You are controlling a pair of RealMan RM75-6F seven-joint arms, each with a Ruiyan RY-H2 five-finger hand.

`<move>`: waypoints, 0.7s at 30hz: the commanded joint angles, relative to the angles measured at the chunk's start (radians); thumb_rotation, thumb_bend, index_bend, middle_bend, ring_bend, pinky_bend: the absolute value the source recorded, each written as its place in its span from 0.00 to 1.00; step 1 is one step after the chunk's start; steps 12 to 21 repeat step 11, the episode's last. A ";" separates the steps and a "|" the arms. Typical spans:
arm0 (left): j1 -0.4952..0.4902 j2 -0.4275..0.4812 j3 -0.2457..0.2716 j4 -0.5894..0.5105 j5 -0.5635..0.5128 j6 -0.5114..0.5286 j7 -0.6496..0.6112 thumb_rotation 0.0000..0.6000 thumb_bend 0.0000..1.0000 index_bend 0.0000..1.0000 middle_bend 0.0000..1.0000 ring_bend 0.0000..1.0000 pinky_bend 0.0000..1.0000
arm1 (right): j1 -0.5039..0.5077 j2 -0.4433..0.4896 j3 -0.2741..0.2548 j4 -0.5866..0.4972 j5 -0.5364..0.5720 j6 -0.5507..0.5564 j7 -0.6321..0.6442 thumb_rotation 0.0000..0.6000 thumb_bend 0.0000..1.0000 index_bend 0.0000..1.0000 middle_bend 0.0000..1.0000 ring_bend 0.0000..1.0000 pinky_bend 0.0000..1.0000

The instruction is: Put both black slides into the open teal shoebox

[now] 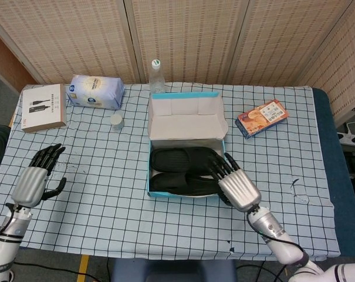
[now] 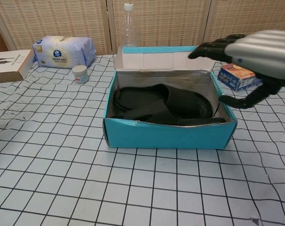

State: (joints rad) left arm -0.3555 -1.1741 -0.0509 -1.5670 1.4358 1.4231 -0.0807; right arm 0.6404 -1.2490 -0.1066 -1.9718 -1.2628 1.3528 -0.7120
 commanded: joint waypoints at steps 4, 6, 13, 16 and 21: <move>0.199 -0.014 0.061 0.033 -0.016 0.183 0.040 1.00 0.42 0.00 0.00 0.00 0.07 | -0.422 0.001 -0.166 0.306 -0.190 0.404 0.283 0.84 0.33 0.00 0.00 0.00 0.00; 0.206 -0.012 0.052 0.026 -0.032 0.183 0.069 1.00 0.42 0.00 0.00 0.00 0.08 | -0.437 0.022 -0.151 0.316 -0.233 0.444 0.308 0.84 0.33 0.00 0.00 0.00 0.00; 0.208 -0.003 0.040 -0.001 -0.060 0.153 0.120 1.00 0.42 0.00 0.00 0.00 0.08 | -0.474 0.055 -0.115 0.309 -0.205 0.446 0.377 0.85 0.33 0.00 0.00 0.00 0.00; 0.208 -0.003 0.040 -0.001 -0.060 0.153 0.120 1.00 0.42 0.00 0.00 0.00 0.08 | -0.474 0.055 -0.115 0.309 -0.205 0.446 0.377 0.85 0.33 0.00 0.00 0.00 0.00; 0.208 -0.003 0.040 -0.001 -0.060 0.153 0.120 1.00 0.42 0.00 0.00 0.00 0.08 | -0.474 0.055 -0.115 0.309 -0.205 0.446 0.377 0.85 0.33 0.00 0.00 0.00 0.00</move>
